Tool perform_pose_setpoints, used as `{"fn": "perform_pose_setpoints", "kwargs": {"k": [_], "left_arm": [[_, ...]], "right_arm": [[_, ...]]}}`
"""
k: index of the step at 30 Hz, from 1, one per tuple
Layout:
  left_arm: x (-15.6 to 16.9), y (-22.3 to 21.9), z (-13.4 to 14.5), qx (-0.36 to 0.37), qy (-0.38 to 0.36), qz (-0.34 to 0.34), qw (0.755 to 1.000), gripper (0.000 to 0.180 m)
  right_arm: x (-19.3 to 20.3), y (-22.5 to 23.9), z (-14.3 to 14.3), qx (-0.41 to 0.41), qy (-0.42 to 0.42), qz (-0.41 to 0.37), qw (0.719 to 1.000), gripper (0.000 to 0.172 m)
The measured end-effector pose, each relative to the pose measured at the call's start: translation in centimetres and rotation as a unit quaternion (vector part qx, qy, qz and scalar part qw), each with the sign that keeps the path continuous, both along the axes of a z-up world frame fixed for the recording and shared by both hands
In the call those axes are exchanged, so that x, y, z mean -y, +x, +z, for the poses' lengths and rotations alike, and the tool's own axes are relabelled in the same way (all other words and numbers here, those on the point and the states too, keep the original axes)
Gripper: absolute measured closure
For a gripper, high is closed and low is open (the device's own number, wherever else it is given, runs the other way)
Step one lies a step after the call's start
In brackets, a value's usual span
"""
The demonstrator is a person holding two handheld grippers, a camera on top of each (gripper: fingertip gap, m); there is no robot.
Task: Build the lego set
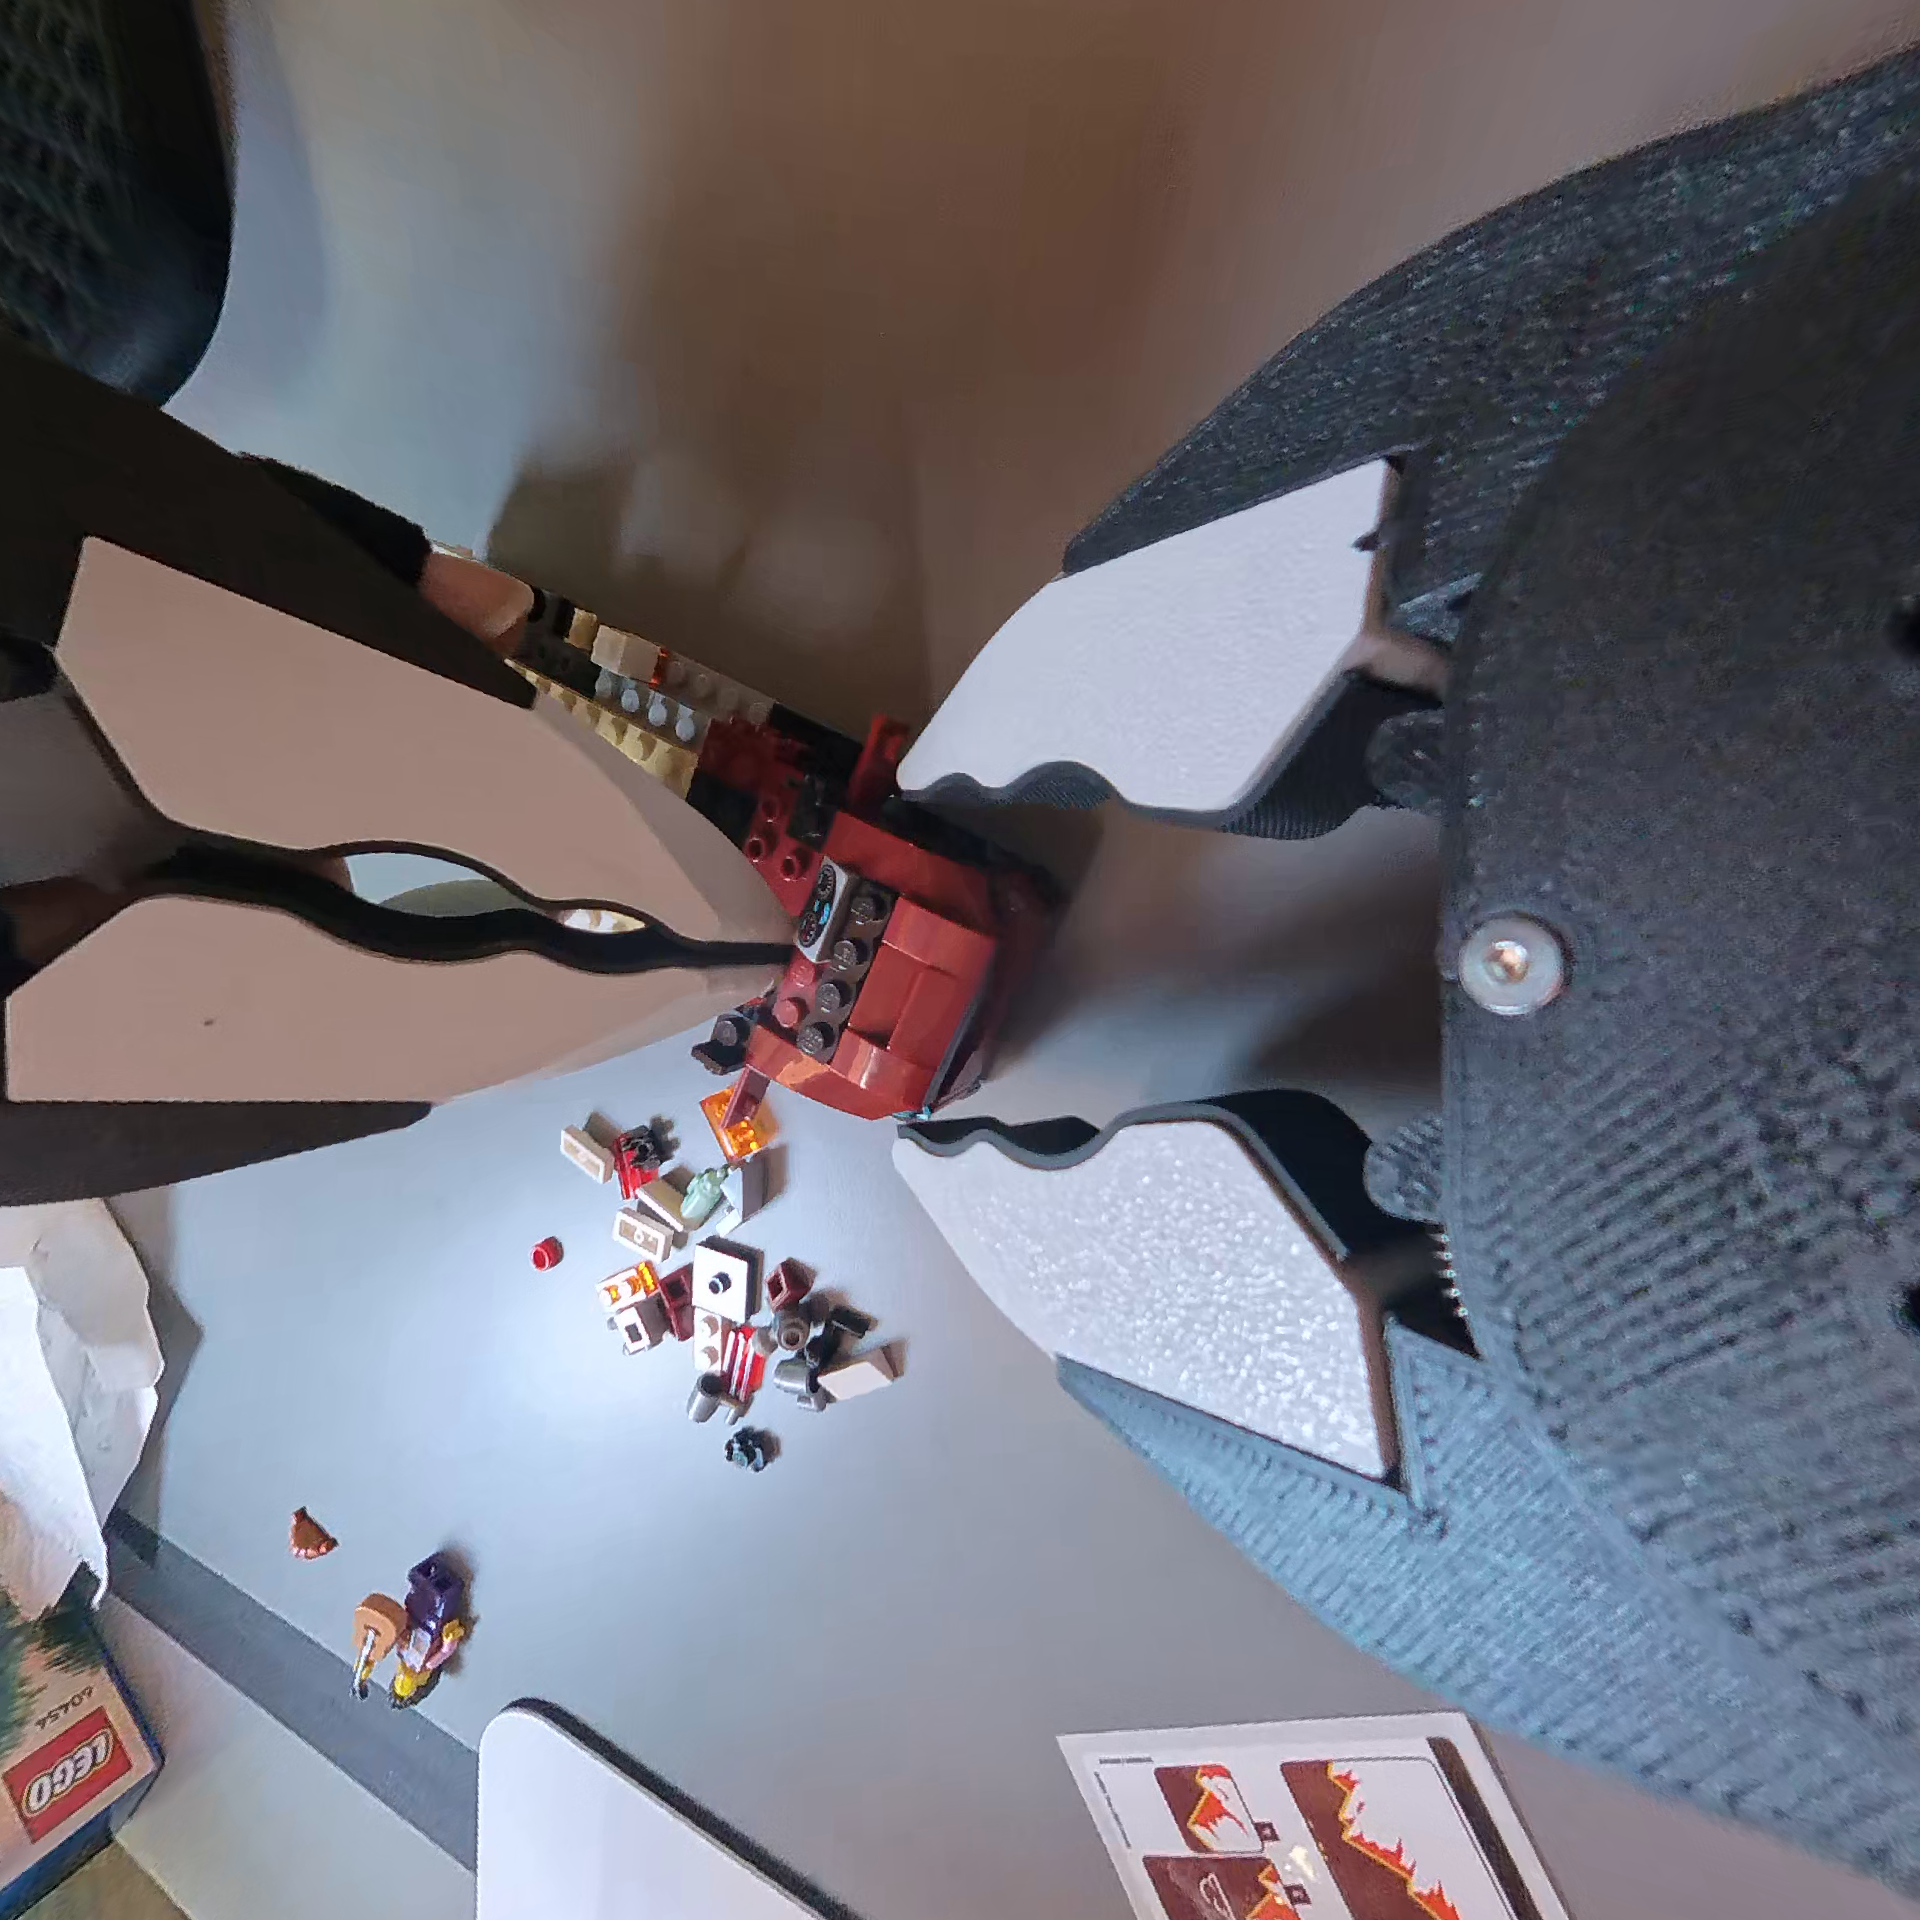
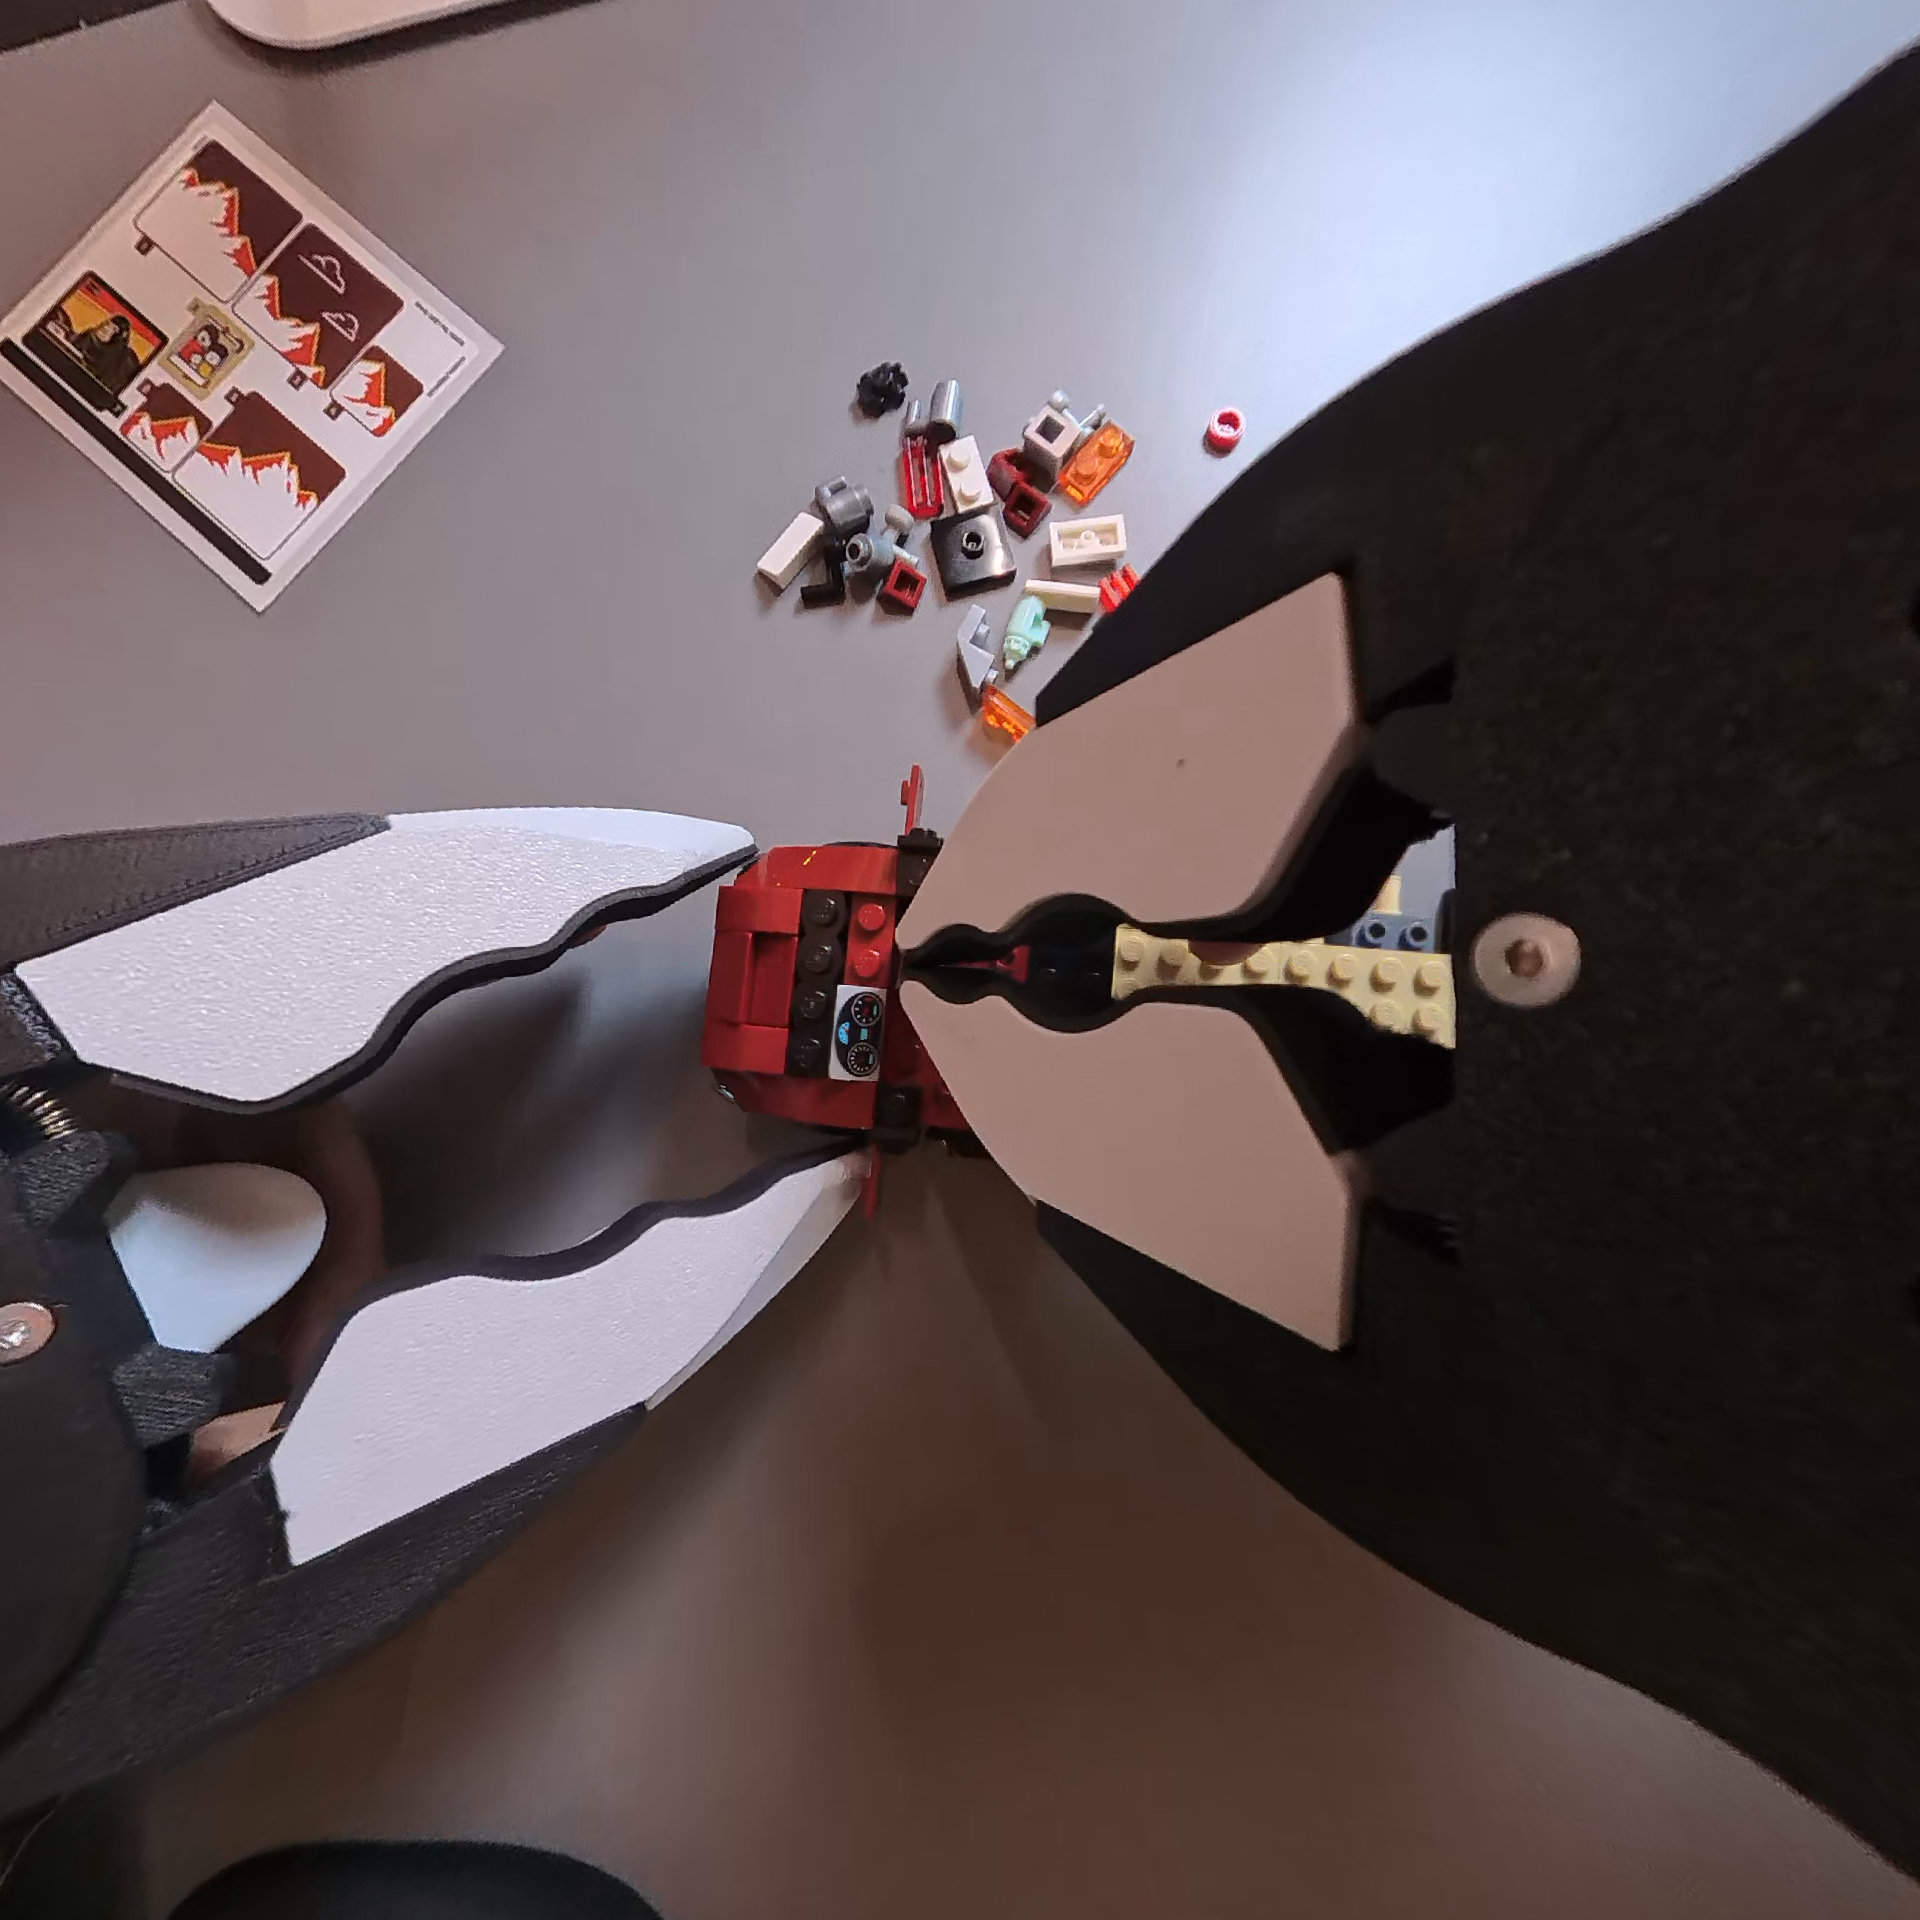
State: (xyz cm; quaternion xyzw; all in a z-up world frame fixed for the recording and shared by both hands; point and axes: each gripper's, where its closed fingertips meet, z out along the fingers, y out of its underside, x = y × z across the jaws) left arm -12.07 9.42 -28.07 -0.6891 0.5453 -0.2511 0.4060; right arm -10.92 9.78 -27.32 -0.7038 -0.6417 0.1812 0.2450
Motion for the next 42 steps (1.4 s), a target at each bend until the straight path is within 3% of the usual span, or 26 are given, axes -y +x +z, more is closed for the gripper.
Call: {"fn": "perform_pose_setpoints", "kwargs": {"k": [9, 18, 21, 29, 35, 42], "left_arm": [[0.0, 0.2, -0.1, -0.005, 0.018, 0.003, 1.000, 0.123], [0.0, 0.2, -0.2, -0.004, 0.022, 0.009, 1.000, 0.122], [0.1, 0.2, -0.1, -0.001, 0.018, 0.009, 1.000, 0.123], [0.3, 0.2, 0.0, 0.005, 0.006, 0.004, 1.000, 0.119], [0.4, 0.8, -0.6, -0.013, -0.002, -0.020, 1.000, 0.114], [1.2, 1.3, -0.6, -0.018, -0.001, -0.013, 1.000, 0.122]], "right_arm": [[0.2, 0.1, -0.1, 0.043, -0.022, 0.025, 0.999, 0.172], [0.3, 0.1, -0.1, 0.092, 0.023, 0.094, 0.991, 0.172], [0.4, 0.1, 0.0, 0.067, 0.050, 0.097, 0.992, 0.172], [1.2, 1.1, 1.9, -0.054, 0.009, 0.049, 0.997, 0.163], [1.5, 1.9, 0.9, -0.048, 0.003, 0.068, 0.997, 0.152], [2.4, 2.9, 0.9, -0.045, 0.030, 0.064, 0.996, 0.135]]}}
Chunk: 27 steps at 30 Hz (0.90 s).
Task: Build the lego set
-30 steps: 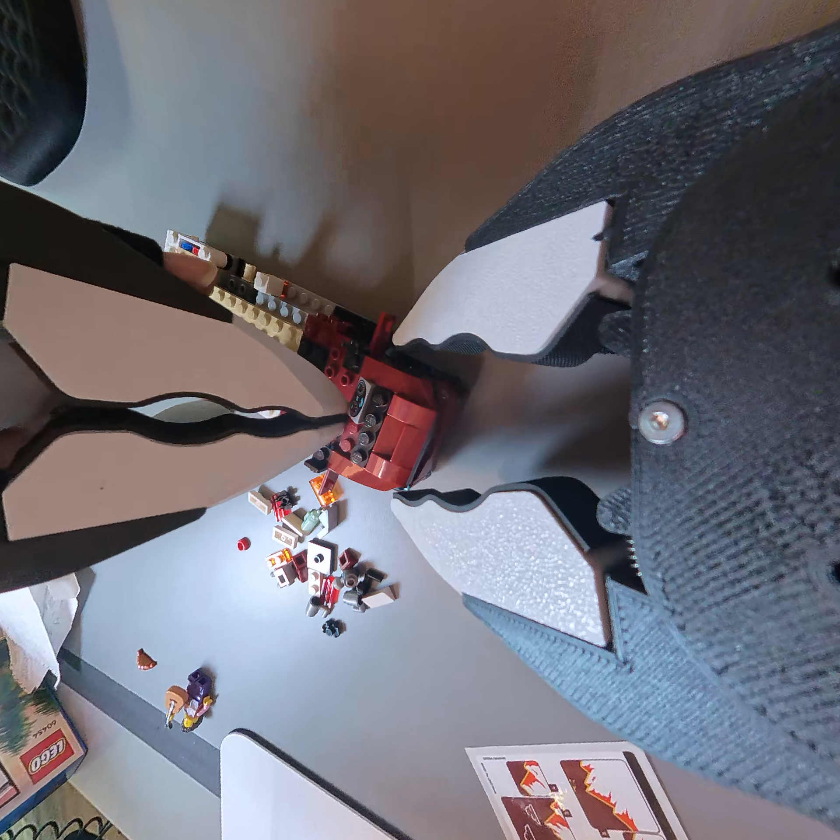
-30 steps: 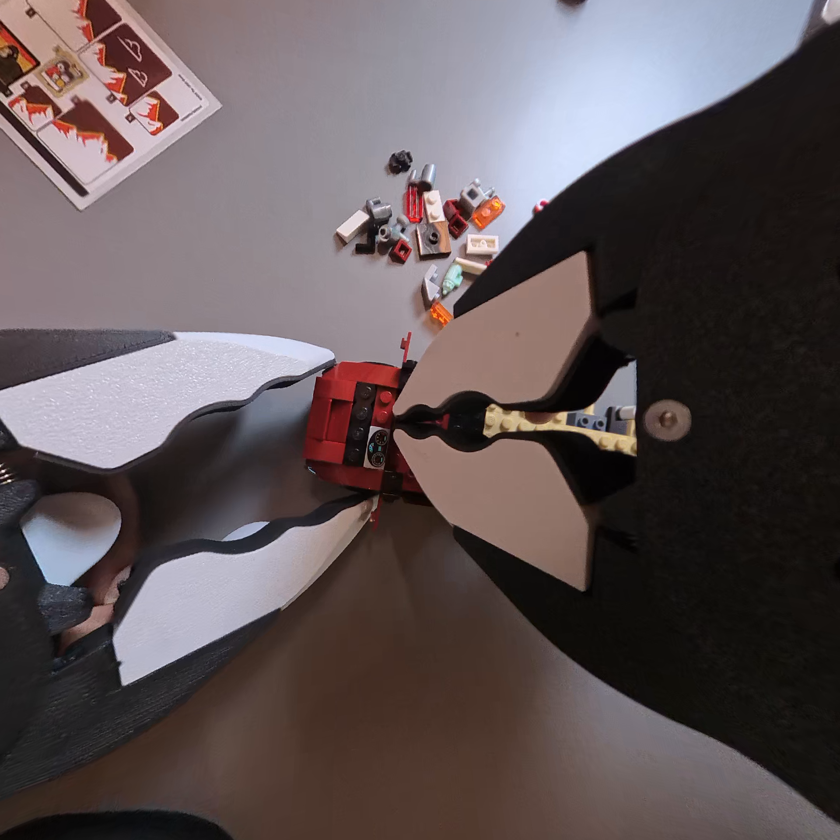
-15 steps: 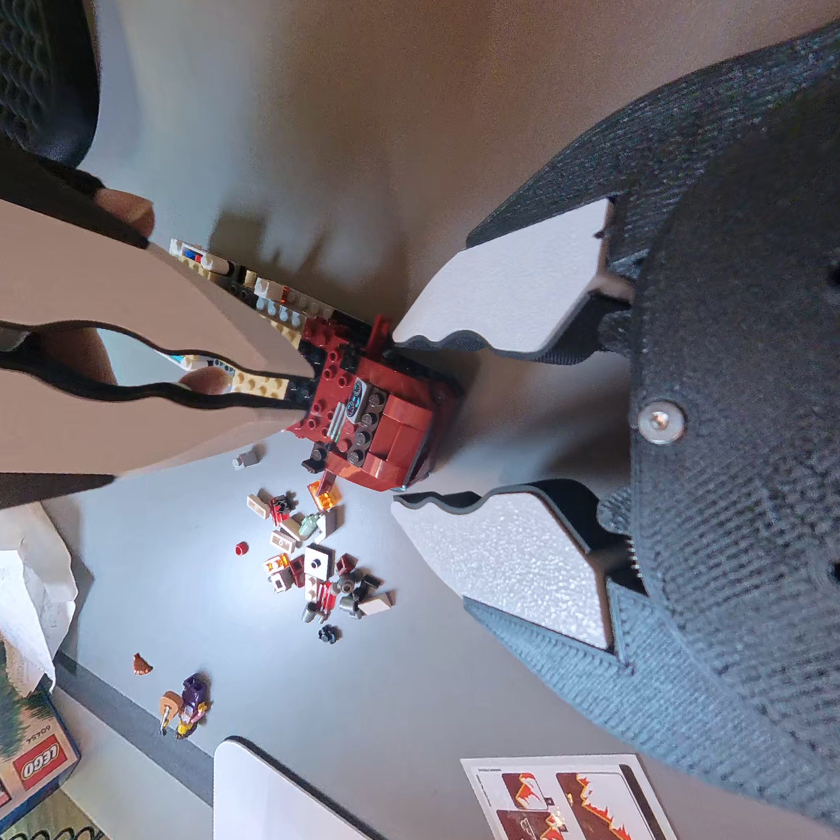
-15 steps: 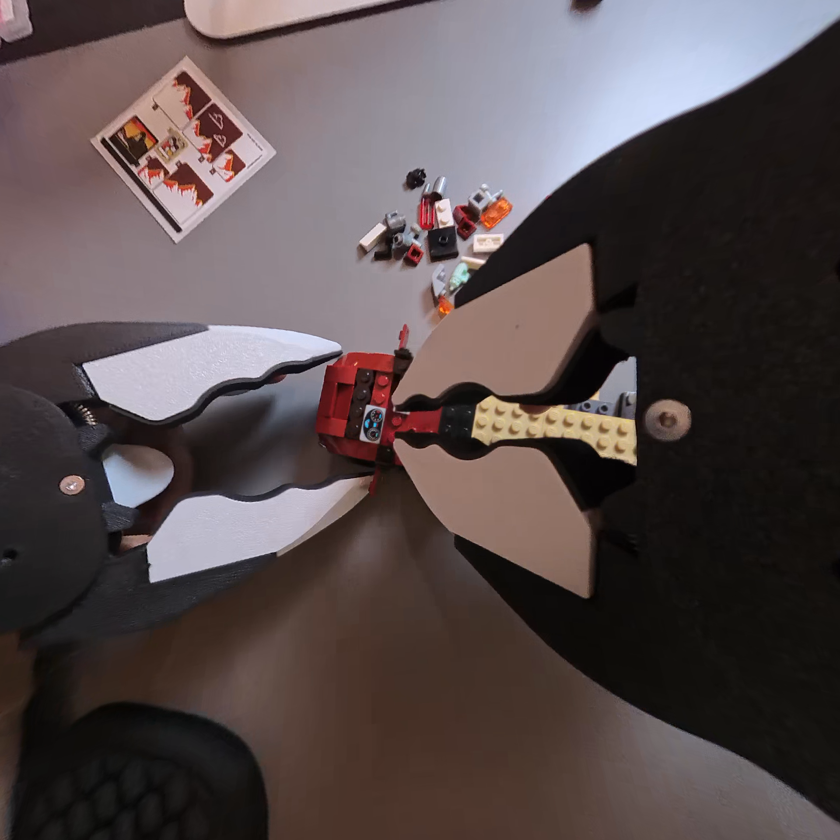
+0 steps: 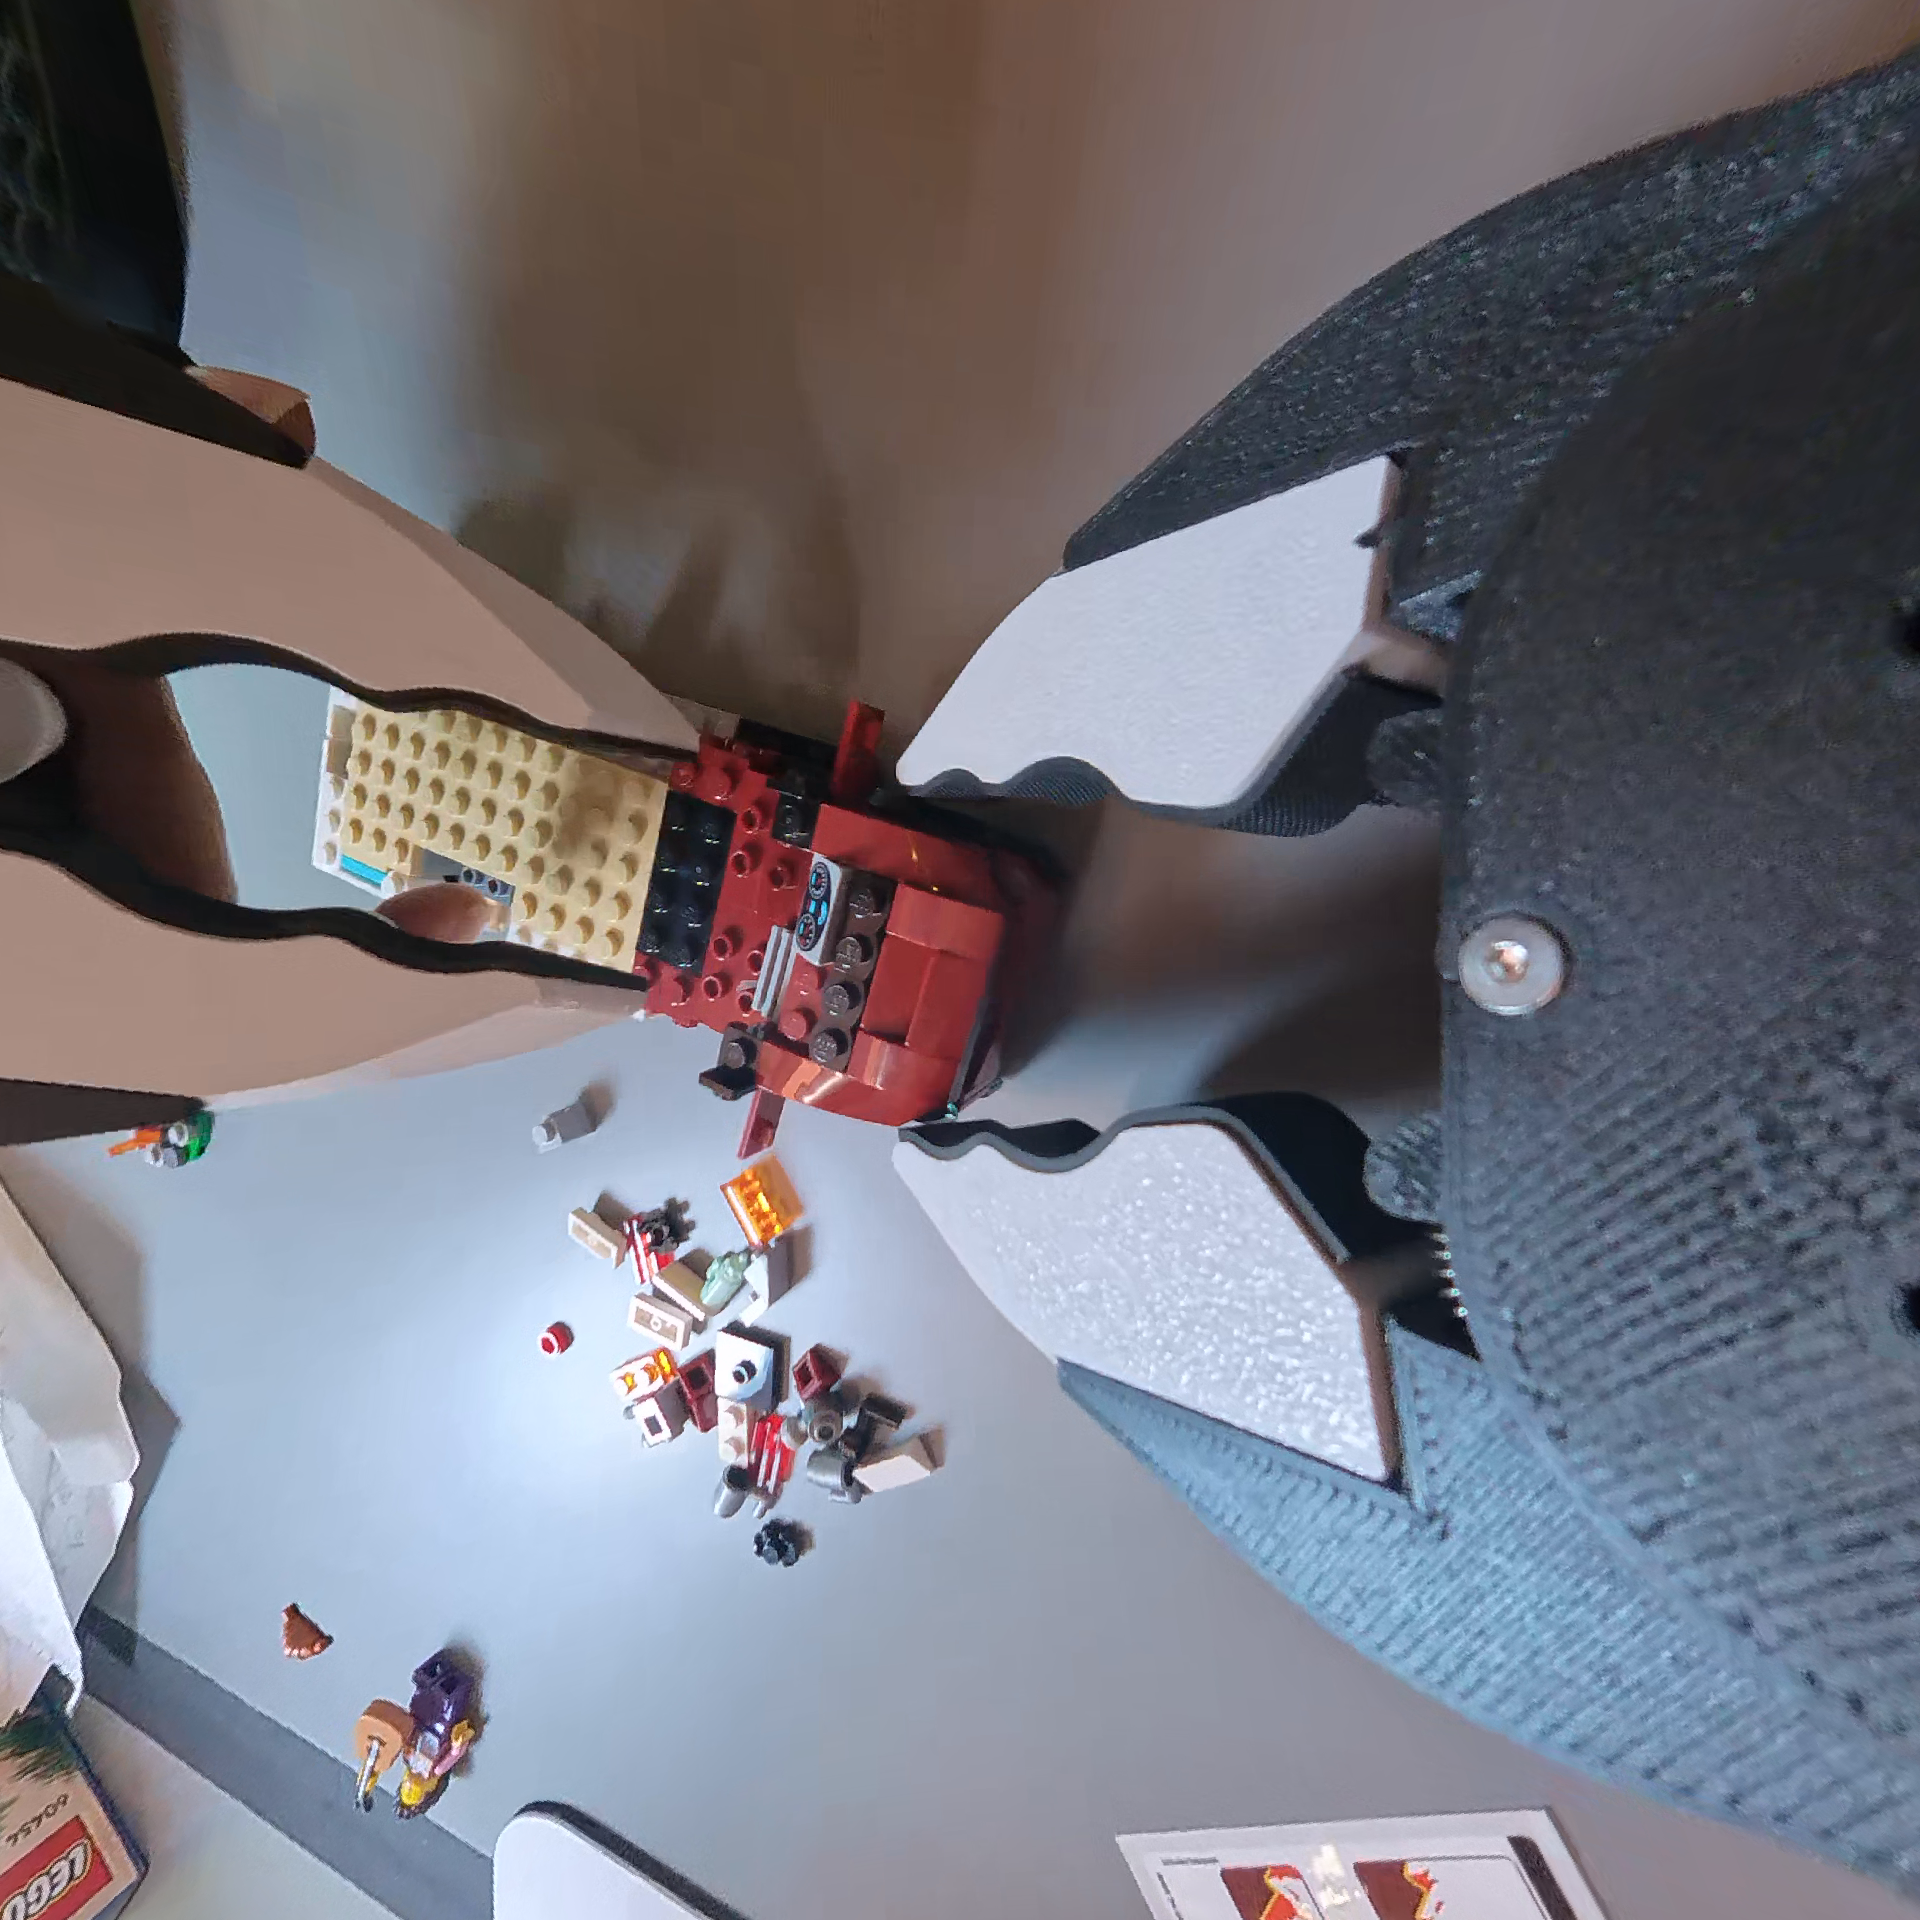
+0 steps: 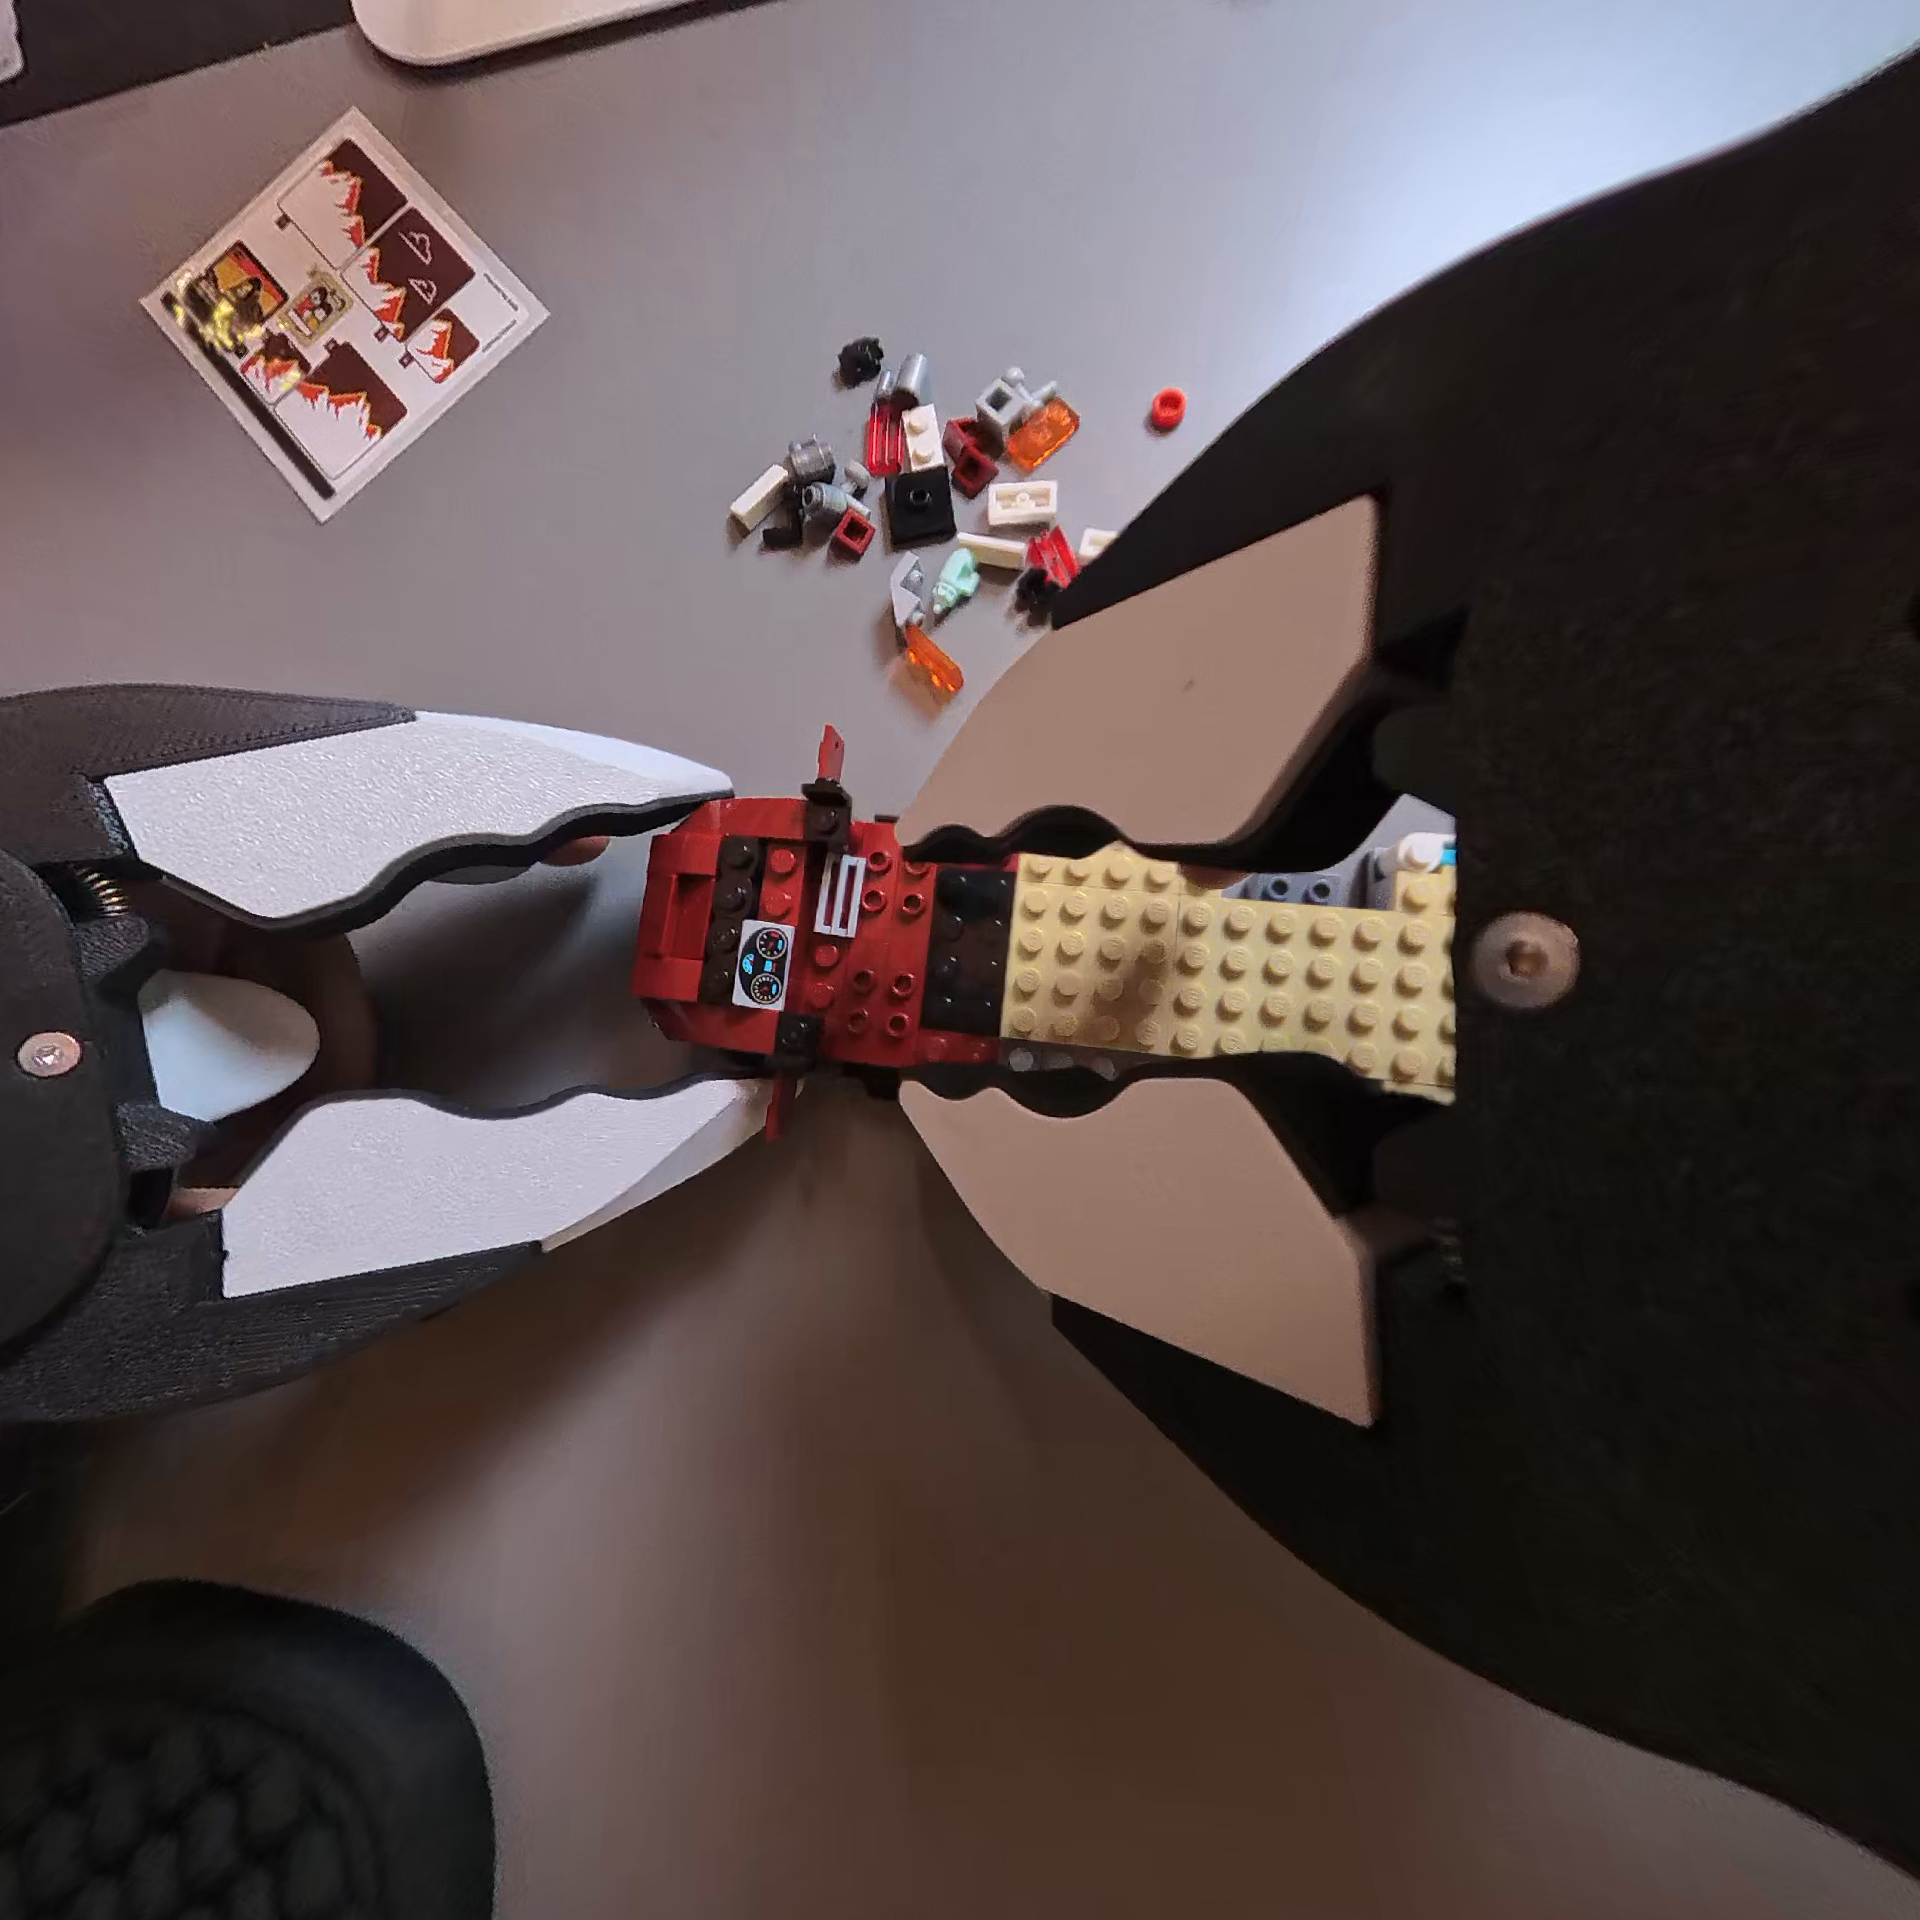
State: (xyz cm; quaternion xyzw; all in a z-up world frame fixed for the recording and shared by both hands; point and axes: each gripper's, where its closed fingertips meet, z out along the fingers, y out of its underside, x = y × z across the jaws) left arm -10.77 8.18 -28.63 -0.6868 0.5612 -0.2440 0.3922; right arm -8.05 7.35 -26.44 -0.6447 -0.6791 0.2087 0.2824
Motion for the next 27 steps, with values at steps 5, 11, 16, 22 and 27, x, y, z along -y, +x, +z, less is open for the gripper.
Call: {"fn": "perform_pose_setpoints", "kwargs": {"k": [5, 11, 16, 22, 27], "left_arm": [[2.2, 0.4, 0.0, -0.010, -0.010, -0.005, 1.000, 0.123], [2.7, 1.1, 0.2, 0.009, -0.019, -0.010, 1.000, 0.121], [2.8, 1.4, 0.2, 0.014, -0.019, -0.006, 1.000, 0.123], [2.8, 1.6, 0.2, 0.018, -0.022, -0.008, 1.000, 0.123], [2.8, 1.6, 0.2, 0.018, -0.024, -0.007, 1.000, 0.123]], "right_arm": [[2.3, 0.7, -0.1, 0.000, 0.068, 0.026, 0.997, 0.126], [4.0, 0.7, -2.0, 0.066, 0.185, 0.092, 0.976, 0.109], [3.7, 0.3, -2.2, 0.088, 0.207, 0.118, 0.967, 0.106], [3.6, 0.4, -2.5, 0.103, 0.174, 0.134, 0.970, 0.105], [3.6, 0.4, -2.4, 0.095, 0.158, 0.152, 0.971, 0.104]]}}
